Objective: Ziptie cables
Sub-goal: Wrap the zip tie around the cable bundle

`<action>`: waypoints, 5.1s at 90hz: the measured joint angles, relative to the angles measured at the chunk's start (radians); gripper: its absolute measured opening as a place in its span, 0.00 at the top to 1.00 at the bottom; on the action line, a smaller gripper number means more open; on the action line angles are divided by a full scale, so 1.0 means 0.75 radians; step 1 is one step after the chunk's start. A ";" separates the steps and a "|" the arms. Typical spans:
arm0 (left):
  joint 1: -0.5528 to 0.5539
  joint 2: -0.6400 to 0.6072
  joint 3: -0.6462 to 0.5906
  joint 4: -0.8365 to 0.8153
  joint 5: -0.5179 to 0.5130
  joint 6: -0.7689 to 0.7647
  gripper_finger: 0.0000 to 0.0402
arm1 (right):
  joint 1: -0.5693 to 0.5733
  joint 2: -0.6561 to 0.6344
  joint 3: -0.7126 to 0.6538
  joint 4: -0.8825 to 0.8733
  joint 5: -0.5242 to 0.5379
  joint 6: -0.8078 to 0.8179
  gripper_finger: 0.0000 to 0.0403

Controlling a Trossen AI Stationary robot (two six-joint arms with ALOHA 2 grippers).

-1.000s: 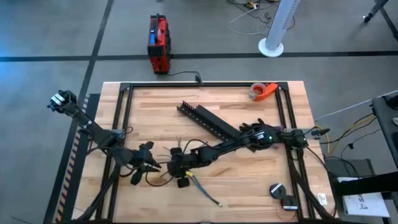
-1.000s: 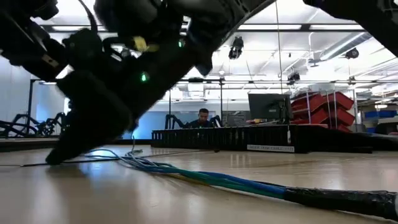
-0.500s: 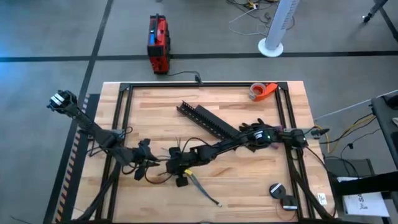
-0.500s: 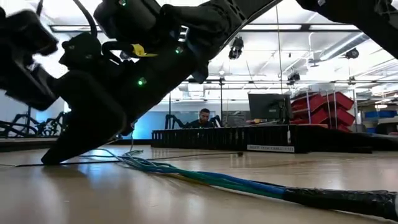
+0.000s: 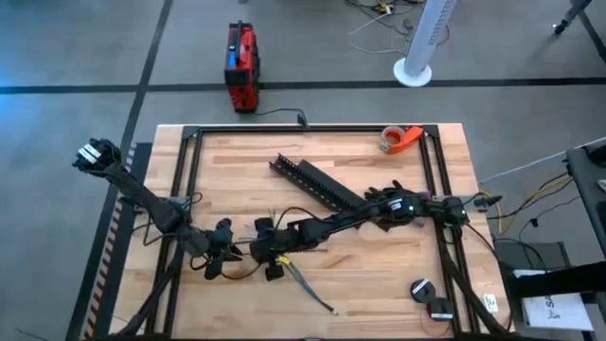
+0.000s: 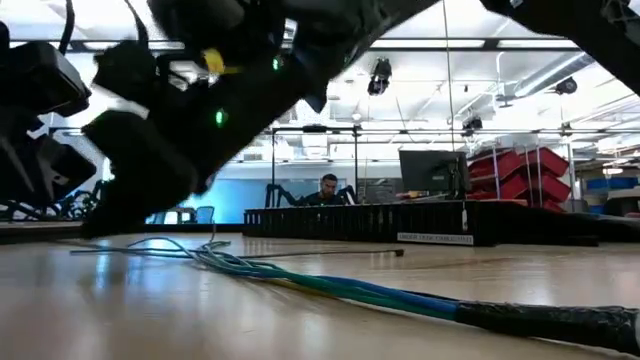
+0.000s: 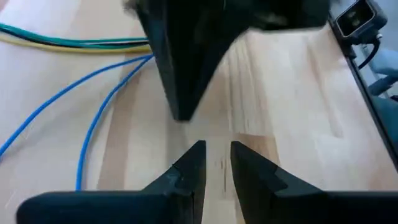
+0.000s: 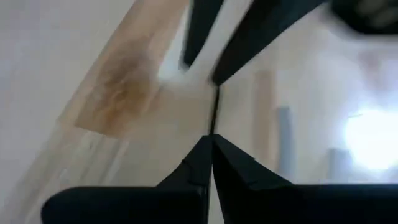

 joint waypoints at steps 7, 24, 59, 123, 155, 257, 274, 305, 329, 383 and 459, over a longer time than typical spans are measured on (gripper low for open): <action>0.000 0.058 0.000 0.055 -0.003 0.000 0.85 | 0.021 -0.056 -0.013 -0.032 0.031 -0.017 1.00; 0.000 0.189 0.000 0.135 -0.004 -0.009 0.85 | 0.061 -0.201 -0.140 -0.052 0.062 0.015 1.00; 0.001 0.323 0.001 0.150 -0.082 0.002 0.83 | 0.067 -0.181 -0.367 0.205 0.087 0.228 0.97; 0.002 0.273 0.233 -0.540 -0.087 -0.126 0.73 | 0.050 -0.083 -0.364 0.397 0.090 0.268 0.73; 0.002 0.488 0.226 -0.322 -0.121 -0.097 0.84 | 0.035 -0.063 -0.363 0.405 0.091 0.282 0.81; 0.002 0.303 0.308 -0.335 -0.082 0.058 1.00 | 0.029 -0.063 -0.363 0.310 0.072 0.224 0.72; 0.001 0.303 0.301 -0.355 -0.039 0.004 1.00 | 0.019 -0.063 -0.369 0.287 0.067 0.248 0.73; -0.001 0.309 0.277 -0.409 -0.014 -0.139 0.82 | 0.005 -0.068 -0.376 0.223 0.062 0.256 0.98; -0.002 0.445 0.276 -0.367 -0.028 -0.208 0.64 | 0.005 -0.068 -0.377 0.225 0.068 0.261 0.99; 0.001 0.553 0.287 -0.347 -0.045 -0.201 1.00 | 0.004 -0.074 -0.382 0.253 0.073 0.227 0.99; -0.003 0.430 0.390 -0.416 -0.078 -0.030 1.00 | -0.009 -0.041 -0.362 0.371 -0.057 0.246 0.85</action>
